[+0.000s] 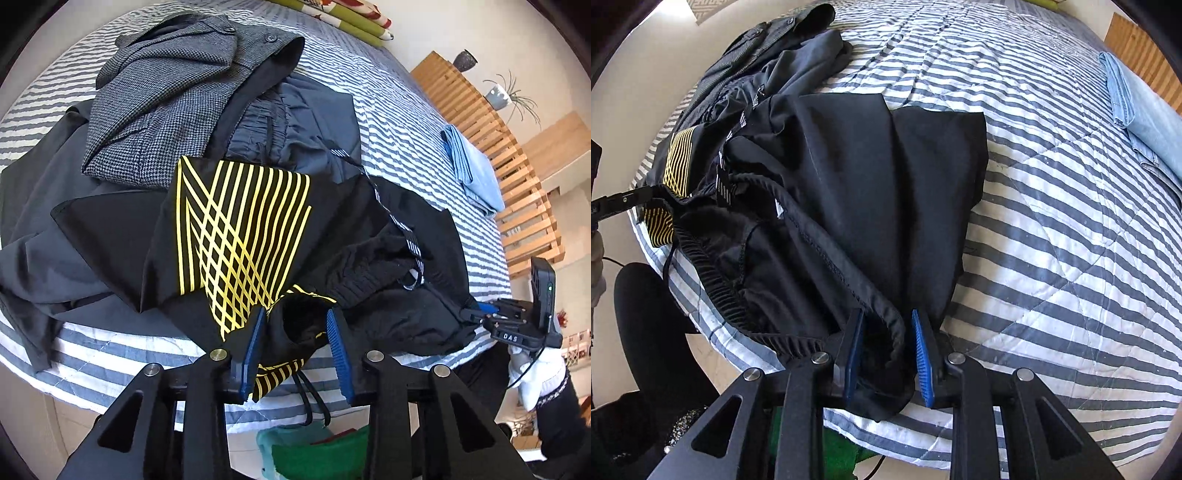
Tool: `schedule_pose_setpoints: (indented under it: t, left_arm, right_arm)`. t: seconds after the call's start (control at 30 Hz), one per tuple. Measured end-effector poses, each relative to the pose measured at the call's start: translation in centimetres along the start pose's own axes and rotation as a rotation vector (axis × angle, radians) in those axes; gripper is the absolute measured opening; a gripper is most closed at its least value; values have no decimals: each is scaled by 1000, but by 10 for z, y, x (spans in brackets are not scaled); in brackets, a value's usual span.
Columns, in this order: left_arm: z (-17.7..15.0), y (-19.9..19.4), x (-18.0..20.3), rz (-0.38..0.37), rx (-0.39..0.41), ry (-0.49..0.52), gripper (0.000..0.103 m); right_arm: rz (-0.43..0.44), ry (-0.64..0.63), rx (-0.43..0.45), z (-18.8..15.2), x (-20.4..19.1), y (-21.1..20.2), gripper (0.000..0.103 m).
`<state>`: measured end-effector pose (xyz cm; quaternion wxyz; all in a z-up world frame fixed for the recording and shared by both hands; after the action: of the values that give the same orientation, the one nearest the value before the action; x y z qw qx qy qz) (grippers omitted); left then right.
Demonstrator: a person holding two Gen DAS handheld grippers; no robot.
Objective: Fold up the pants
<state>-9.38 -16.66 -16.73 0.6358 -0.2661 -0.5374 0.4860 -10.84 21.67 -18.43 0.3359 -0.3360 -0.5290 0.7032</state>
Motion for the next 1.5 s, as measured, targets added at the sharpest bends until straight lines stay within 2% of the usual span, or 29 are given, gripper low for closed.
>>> schedule_pose_setpoints:
  t: [0.03,0.07,0.1,0.17,0.27,0.4,0.57,0.67,0.8,0.93,1.03,1.13,1.23,1.3,1.4,1.5]
  left_arm:
    - [-2,0,1,7,-2,12,27]
    - [-4,0,2,20,-2,28,14]
    - [-5,0,4,46,-1,43,12]
    - [-4,0,7,97,9,71,6]
    - [8,-13,13,134,49,91,4]
    - [47,-50,31,127,150,121,4]
    - [94,-123,79,82,291,208,4]
    - [117,-157,108,84,354,278,4]
    - [167,-150,126,121,324,292,4]
    - [244,-132,141,123,314,224,4]
    - [308,-161,178,127,422,218,4]
    - [342,-227,224,72,584,251,4]
    - [338,-270,261,59,679,330,4]
    - [321,-274,274,63,682,388,4]
    - [278,-245,277,69,627,452,4]
    - [215,-173,262,98,492,495,4]
  right_arm:
    - [6,2,-6,-2,2,-1,23]
    - [12,7,-8,-4,3,-2,20]
    - [20,12,-7,-5,5,-3,13]
    - [26,28,-2,-4,8,-7,8]
    - [9,33,43,-1,10,-23,5]
    - [-36,33,146,13,16,-67,4]
    - [-111,14,319,38,25,-154,4]
    - [-133,-7,411,53,29,-209,4]
    - [-201,-26,493,98,40,-247,4]
    - [-247,63,483,177,75,-236,4]
    - [-313,136,535,239,100,-255,3]
    - [-307,207,710,269,116,-327,3]
    - [-349,202,867,270,114,-396,3]
    - [-343,202,915,257,115,-425,3]
    - [-319,210,916,225,120,-425,3]
    - [-290,206,842,178,128,-378,3]
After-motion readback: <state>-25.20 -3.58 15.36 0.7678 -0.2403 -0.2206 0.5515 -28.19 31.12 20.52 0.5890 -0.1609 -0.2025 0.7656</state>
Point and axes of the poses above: each gripper's, at about its wrist camera, not at the fingertips, and y roughly the way its jaws point, x to its right, z to its top, the point moved 2 cm from there along y, roughly the way its jaws point, and after that the axes turned 4 degrees about -y, right-handed, at the moved point
